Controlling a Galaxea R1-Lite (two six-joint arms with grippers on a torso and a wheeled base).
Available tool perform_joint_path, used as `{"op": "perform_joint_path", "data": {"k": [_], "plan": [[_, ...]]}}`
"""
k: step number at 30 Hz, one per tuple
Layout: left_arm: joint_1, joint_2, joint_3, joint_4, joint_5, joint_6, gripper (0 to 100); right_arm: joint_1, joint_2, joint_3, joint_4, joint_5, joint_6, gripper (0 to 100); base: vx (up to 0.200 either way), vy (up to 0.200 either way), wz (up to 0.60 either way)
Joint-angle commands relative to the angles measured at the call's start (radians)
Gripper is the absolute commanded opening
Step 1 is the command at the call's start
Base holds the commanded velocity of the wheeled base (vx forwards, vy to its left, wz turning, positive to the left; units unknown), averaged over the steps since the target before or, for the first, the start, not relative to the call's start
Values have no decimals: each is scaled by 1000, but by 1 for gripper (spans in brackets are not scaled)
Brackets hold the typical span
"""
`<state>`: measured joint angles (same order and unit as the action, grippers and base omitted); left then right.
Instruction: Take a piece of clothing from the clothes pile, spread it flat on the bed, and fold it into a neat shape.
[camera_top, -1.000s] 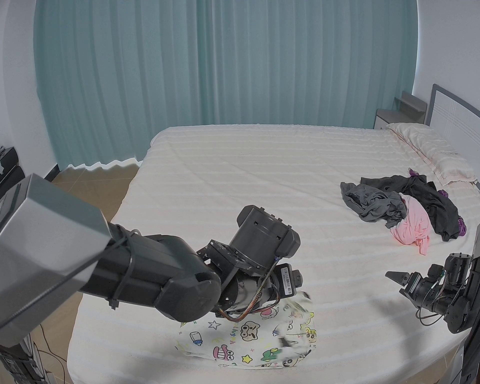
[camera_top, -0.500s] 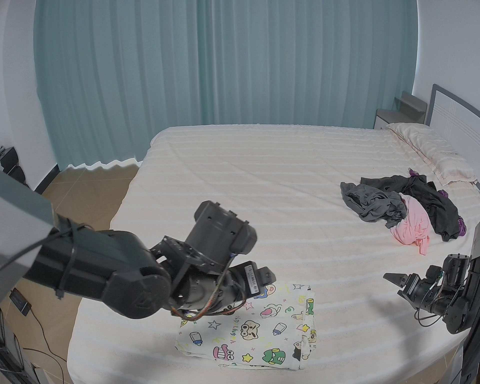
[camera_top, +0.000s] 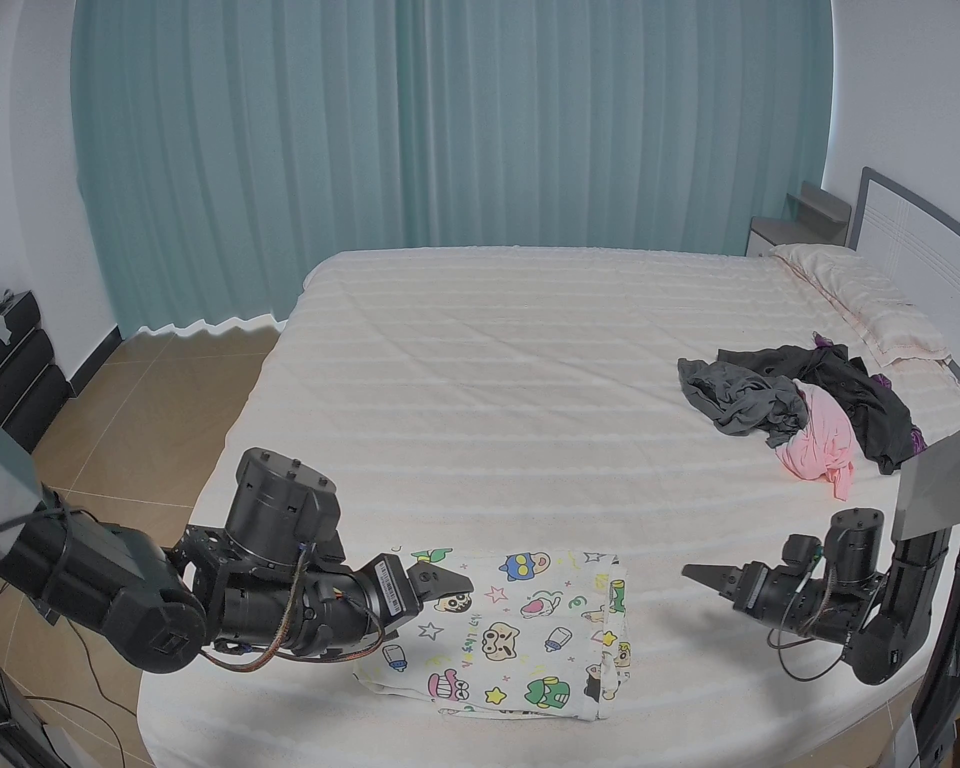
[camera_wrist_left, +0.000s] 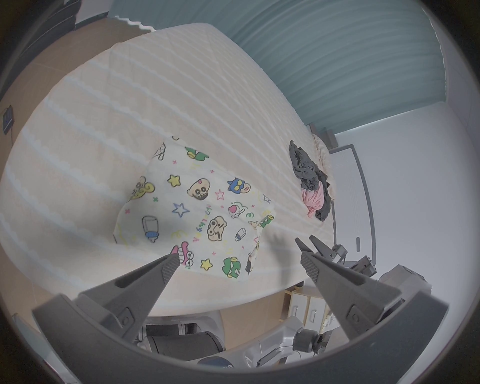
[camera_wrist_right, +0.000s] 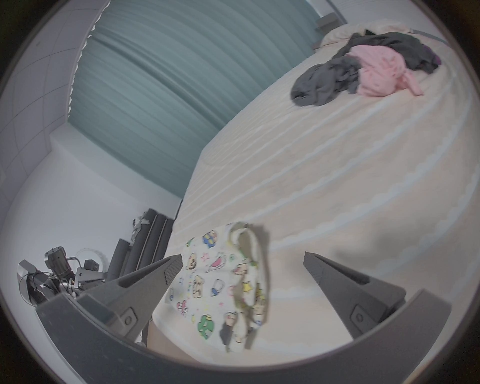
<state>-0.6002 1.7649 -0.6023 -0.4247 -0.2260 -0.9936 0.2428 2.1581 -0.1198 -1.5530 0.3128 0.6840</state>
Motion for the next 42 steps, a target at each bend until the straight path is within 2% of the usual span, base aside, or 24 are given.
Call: {"op": "perform_joint_path", "data": {"k": [1, 6, 13, 14, 18, 20, 24, 28, 42], "plan": [[66, 5, 78, -85, -70, 1, 100, 182, 128, -110, -7, -67, 114, 100, 0, 0, 0], [97, 11, 142, -207, -127, 0, 100, 184, 180, -97, -7, -83, 121, 100, 0, 0, 0], [194, 44, 237, -348, -219, 0, 100, 210, 184, -54, -7, -115, 120, 100, 0, 200, 0], [226, 59, 259, -388, -260, 1, 100, 214, 181, -38, -7, -133, 120, 100, 0, 200, 0], [257, 116, 268, -453, -317, 7, 100, 228, 169, -12, -7, -162, 120, 100, 0, 200, 0], [261, 137, 268, -468, -319, 15, 100, 234, 158, 0, -7, -164, 120, 100, 0, 200, 0], [266, 189, 269, -500, -319, 44, 100, 299, 149, 38, -7, -161, 123, 100, 0, 200, 0], [266, 196, 280, -523, -319, 46, 100, 325, 164, 60, -7, -167, 115, 100, 0, 0, 0], [261, 215, 288, -554, -312, 47, 100, 306, 169, 94, -6, -193, 91, 100, 0, 0, 0]]}}
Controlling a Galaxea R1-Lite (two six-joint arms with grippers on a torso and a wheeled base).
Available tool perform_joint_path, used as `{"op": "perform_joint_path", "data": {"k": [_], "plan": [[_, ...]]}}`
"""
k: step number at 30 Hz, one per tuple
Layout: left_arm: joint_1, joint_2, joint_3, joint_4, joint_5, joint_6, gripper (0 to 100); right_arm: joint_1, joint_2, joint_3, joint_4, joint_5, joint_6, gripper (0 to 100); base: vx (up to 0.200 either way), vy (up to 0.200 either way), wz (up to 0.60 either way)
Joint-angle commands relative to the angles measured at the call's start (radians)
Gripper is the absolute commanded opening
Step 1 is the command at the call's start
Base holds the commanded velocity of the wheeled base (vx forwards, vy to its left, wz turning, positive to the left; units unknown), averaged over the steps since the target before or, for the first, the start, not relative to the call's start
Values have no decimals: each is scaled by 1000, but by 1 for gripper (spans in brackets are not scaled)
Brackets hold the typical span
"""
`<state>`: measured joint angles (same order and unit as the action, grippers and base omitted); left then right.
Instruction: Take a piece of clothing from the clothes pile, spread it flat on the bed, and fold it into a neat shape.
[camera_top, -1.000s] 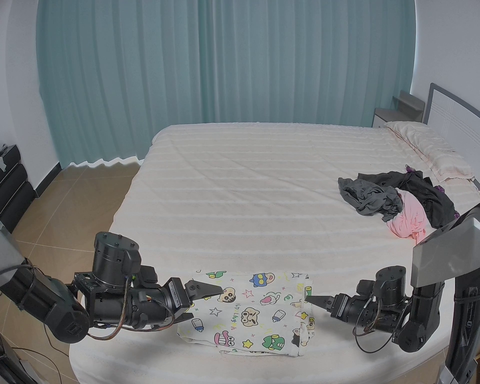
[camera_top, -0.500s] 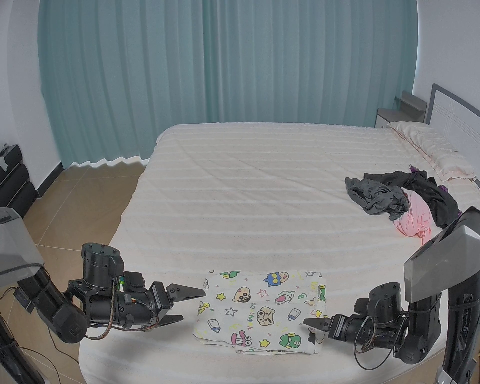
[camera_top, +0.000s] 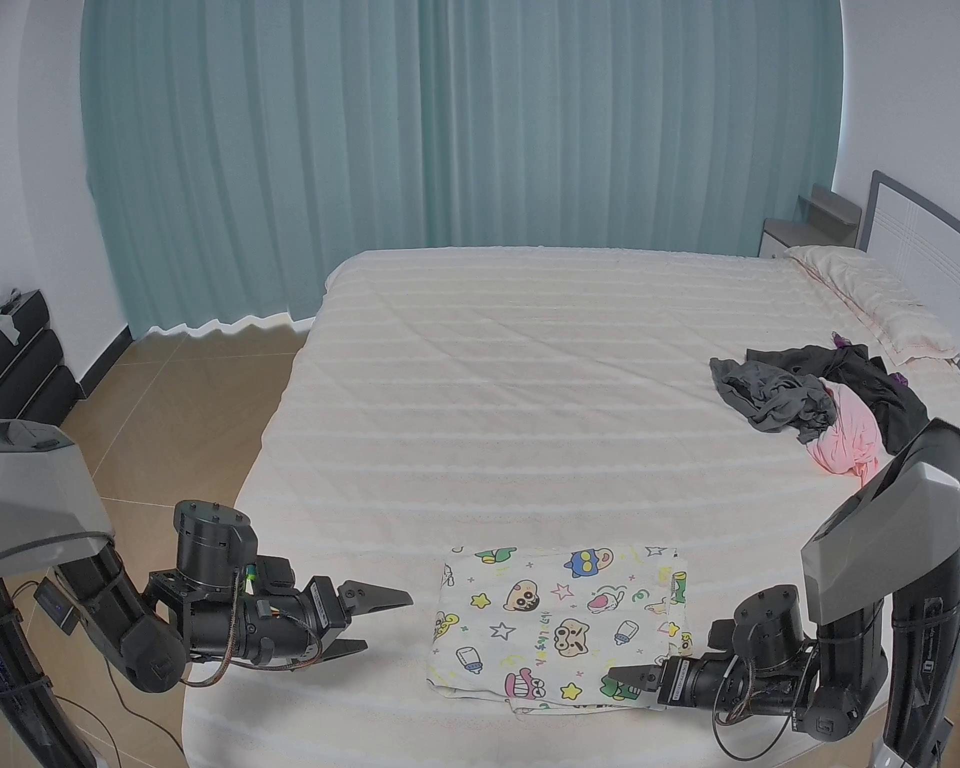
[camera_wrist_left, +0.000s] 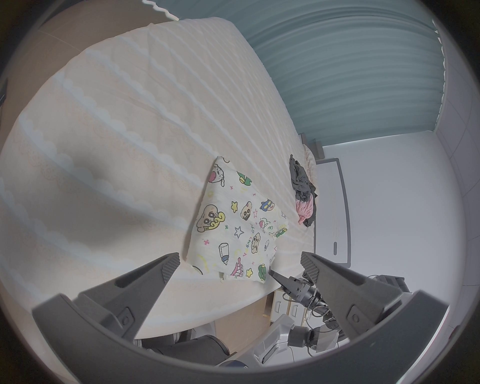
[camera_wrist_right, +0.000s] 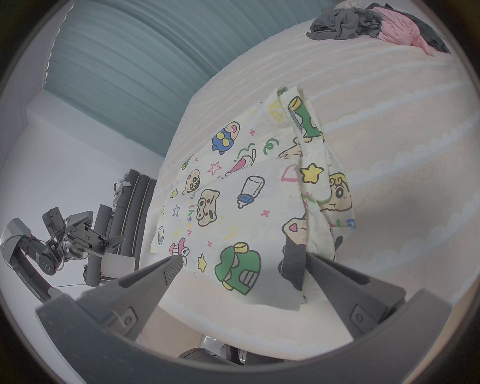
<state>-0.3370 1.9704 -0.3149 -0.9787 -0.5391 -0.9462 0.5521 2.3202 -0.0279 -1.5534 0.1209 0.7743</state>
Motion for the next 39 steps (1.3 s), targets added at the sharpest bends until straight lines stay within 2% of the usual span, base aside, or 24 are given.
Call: {"op": "perform_joint_path", "data": {"k": [1, 5, 6, 13, 19, 27, 35, 36, 39], "plan": [[-2, 10, 0, 0, 1, 0, 100, 2, 27, 2, -7, 0, -1, 100, 0, 0, 0], [-4, 11, -1, 0, 2, 0, 100, 20, 61, 3, -7, -1, -35, 100, 0, 0, 0], [-4, 11, -1, 0, 2, 0, 100, 20, 61, 3, -7, -1, -35, 0, 0, 0, 0], [-4, 16, -3, -1, 2, 0, 100, 12, 82, 28, -7, -23, -109, 0, 0, 0, 0], [-4, 18, -3, -1, 2, 0, 100, -44, 64, 28, 9, -29, -155, 0, 0, 0, 0], [-4, 19, -6, -1, 2, 0, 100, -64, -41, 28, 174, -26, -216, 0, 0, 0, 0], [-4, 19, -7, -3, 2, 0, 100, -66, -44, 28, 200, -27, -234, 0, 0, 0, 0], [-4, 19, -7, -1, 2, 0, 100, -66, -44, 28, 208, -27, -239, 100, 0, 0, 0], [-4, 22, -9, -1, 2, 0, 100, -75, -47, 28, 214, -29, -260, 100, 0, 0, 0]]}}
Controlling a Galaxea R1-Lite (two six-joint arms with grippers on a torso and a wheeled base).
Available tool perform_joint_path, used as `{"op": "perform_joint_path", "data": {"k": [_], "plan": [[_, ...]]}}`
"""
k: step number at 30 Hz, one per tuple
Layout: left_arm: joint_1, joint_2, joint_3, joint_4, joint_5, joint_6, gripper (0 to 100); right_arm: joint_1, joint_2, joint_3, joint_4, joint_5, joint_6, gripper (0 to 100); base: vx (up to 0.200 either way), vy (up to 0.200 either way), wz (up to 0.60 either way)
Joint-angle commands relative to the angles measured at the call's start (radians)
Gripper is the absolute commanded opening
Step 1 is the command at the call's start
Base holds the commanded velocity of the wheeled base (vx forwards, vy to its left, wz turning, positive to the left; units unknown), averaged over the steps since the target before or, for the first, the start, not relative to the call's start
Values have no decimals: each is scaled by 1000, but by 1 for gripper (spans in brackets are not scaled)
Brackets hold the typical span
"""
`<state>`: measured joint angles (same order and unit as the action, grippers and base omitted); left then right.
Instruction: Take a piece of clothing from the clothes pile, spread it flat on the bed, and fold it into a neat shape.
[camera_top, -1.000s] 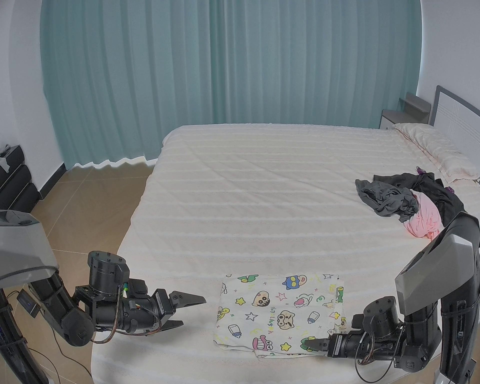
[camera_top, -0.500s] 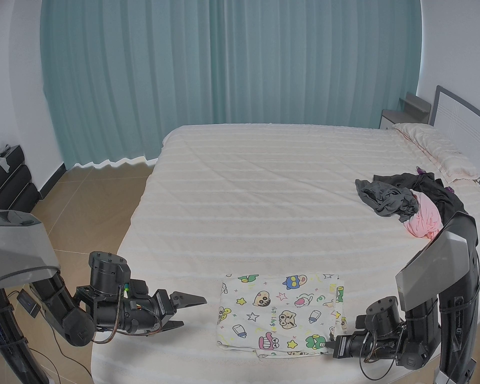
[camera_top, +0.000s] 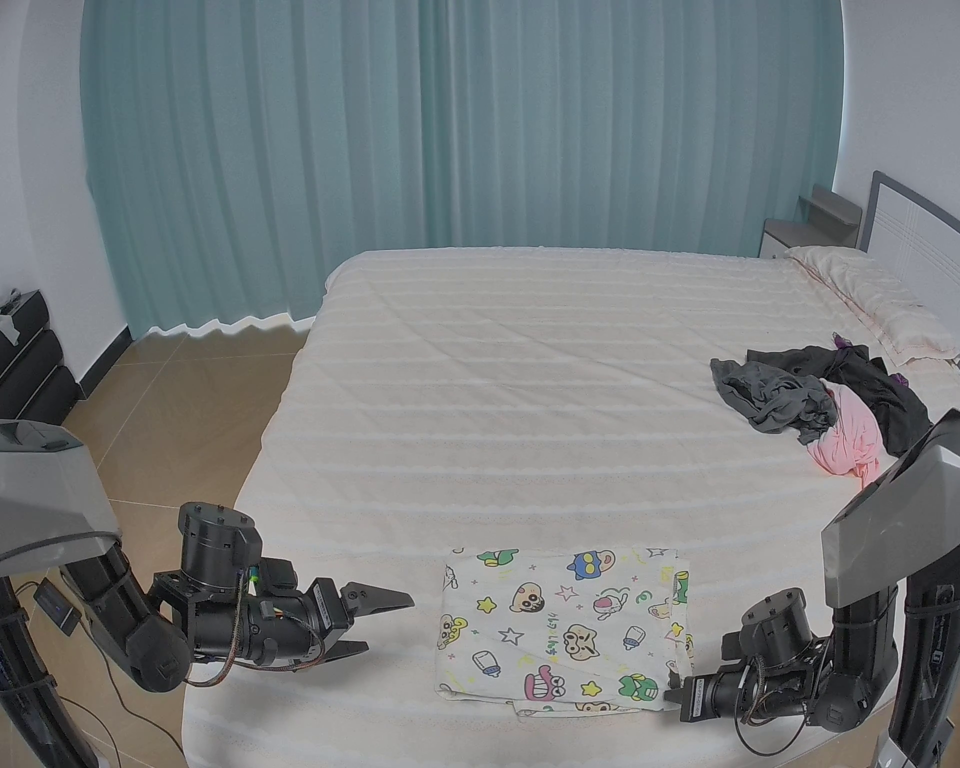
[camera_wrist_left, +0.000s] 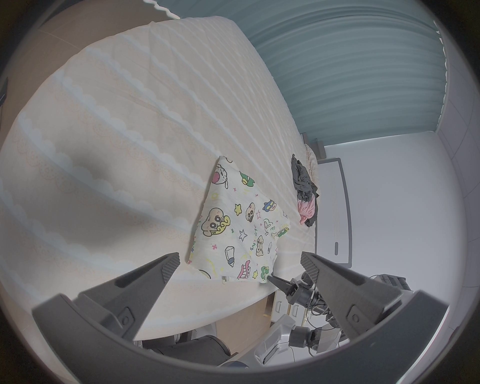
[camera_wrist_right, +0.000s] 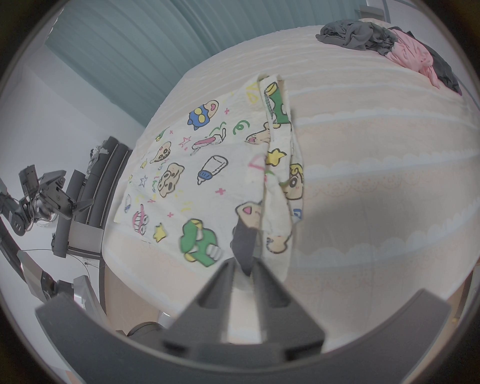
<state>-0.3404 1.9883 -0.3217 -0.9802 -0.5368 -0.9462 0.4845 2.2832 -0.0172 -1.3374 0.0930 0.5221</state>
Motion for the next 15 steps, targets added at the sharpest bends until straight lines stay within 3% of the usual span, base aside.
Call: {"op": "perform_joint_path", "data": {"k": [1, 7, 8, 15], "plan": [[0, 4, -2, -2, 1, 0, 100, -29, -31, 17, -6, -1, -24, 100, 0, 0, 0], [0, 6, -5, -2, 1, 0, 100, -167, -192, -7, -26, 13, -76, 100, 0, 0, 0], [0, 6, -7, 0, 1, 0, 100, -193, -203, -75, -34, 31, -65, 100, 0, 0, 0], [0, 7, -8, -2, 1, 0, 100, -214, -65, -340, -16, 31, -30, 100, 0, 0, 0]]}}
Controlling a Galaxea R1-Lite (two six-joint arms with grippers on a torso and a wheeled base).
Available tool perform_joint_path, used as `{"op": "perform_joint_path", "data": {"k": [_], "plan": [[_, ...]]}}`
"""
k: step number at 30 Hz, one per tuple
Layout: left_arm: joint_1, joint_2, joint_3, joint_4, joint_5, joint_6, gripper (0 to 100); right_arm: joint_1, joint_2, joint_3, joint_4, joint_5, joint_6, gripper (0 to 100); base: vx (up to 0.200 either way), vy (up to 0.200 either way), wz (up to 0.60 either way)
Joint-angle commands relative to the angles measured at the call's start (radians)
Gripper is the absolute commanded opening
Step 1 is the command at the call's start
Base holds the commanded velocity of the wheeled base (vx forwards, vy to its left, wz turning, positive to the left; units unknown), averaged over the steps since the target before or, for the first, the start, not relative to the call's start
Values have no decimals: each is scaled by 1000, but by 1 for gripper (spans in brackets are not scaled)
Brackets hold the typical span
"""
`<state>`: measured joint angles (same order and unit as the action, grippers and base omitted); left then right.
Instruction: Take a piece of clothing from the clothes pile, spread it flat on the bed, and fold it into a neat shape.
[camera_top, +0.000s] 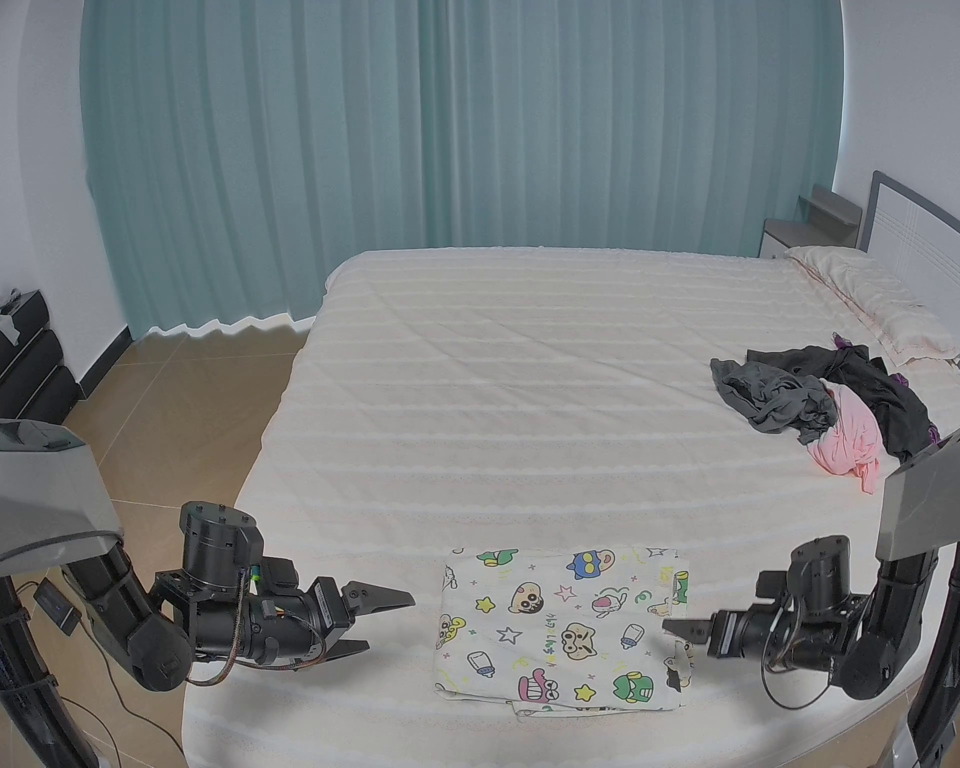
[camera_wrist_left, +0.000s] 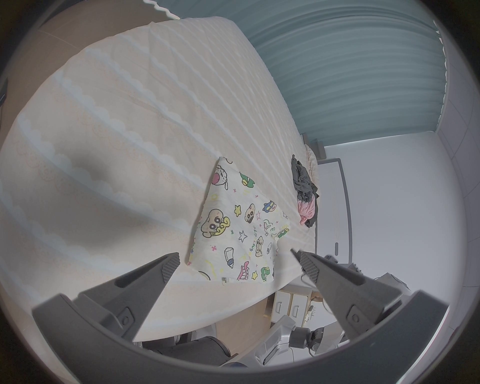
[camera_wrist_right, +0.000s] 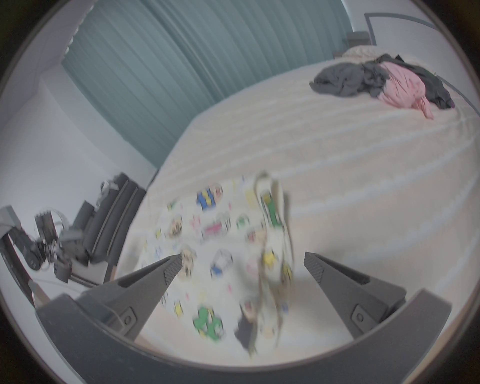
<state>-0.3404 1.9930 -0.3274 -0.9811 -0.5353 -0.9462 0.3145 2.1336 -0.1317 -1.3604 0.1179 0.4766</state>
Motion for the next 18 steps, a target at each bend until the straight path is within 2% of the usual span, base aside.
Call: {"op": "perform_joint_path", "data": {"k": [1, 4, 11, 18], "plan": [[0, 4, -2, -4, 0, 0, 100, -44, 109, -256, 11, 6, 17, 100, 0, 0, 0], [0, 10, 2, -19, 1, 0, 100, -49, 170, -344, 14, 3, 22, 100, 0, 0, 0], [0, 17, 8, -44, 3, 0, 100, -40, 253, -428, 11, 2, 30, 100, 0, 0, 0], [-2, 18, 8, -44, 6, 0, 100, -2, 253, -414, 4, 2, 66, 100, 0, 0, 0]]}}
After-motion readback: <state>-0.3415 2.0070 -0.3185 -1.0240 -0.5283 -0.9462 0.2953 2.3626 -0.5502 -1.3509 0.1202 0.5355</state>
